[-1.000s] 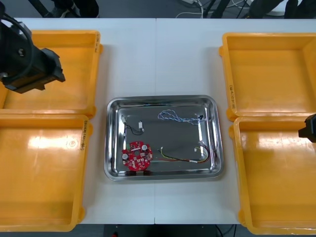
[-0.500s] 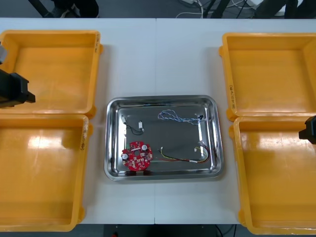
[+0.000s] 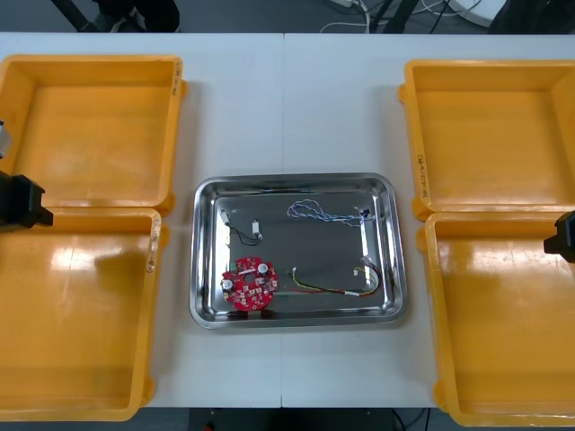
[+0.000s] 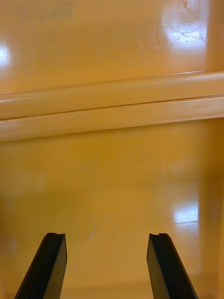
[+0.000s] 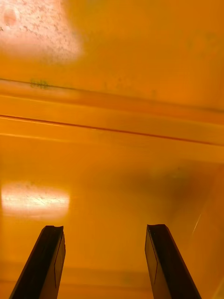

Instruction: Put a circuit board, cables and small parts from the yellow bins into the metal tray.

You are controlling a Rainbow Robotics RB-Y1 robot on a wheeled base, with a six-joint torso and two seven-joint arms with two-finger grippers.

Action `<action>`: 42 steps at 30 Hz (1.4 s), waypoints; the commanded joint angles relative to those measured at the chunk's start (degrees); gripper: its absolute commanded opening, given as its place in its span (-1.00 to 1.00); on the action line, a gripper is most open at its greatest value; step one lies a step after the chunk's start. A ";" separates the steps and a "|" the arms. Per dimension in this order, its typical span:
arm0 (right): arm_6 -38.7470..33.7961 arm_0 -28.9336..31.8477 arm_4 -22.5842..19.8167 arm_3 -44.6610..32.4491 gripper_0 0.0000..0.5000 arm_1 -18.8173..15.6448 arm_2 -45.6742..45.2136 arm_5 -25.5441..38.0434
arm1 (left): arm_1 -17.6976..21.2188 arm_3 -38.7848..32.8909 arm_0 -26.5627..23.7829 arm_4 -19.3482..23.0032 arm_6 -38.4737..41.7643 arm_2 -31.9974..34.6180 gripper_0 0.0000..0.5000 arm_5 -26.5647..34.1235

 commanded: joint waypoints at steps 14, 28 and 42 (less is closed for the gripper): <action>2.16 0.67 0.18 -1.68 1.00 -2.46 -1.86 -0.24 | 2.75 -3.02 5.01 2.33 -7.09 1.80 1.00 0.28; 2.16 0.67 0.18 -1.68 1.00 -2.46 -1.86 -0.24 | 2.75 -3.02 5.09 2.59 -7.27 1.71 1.00 0.33; 2.16 0.67 0.18 -1.68 1.00 -2.46 -1.86 -0.24 | 2.75 -3.02 5.09 2.59 -7.27 1.71 1.00 0.33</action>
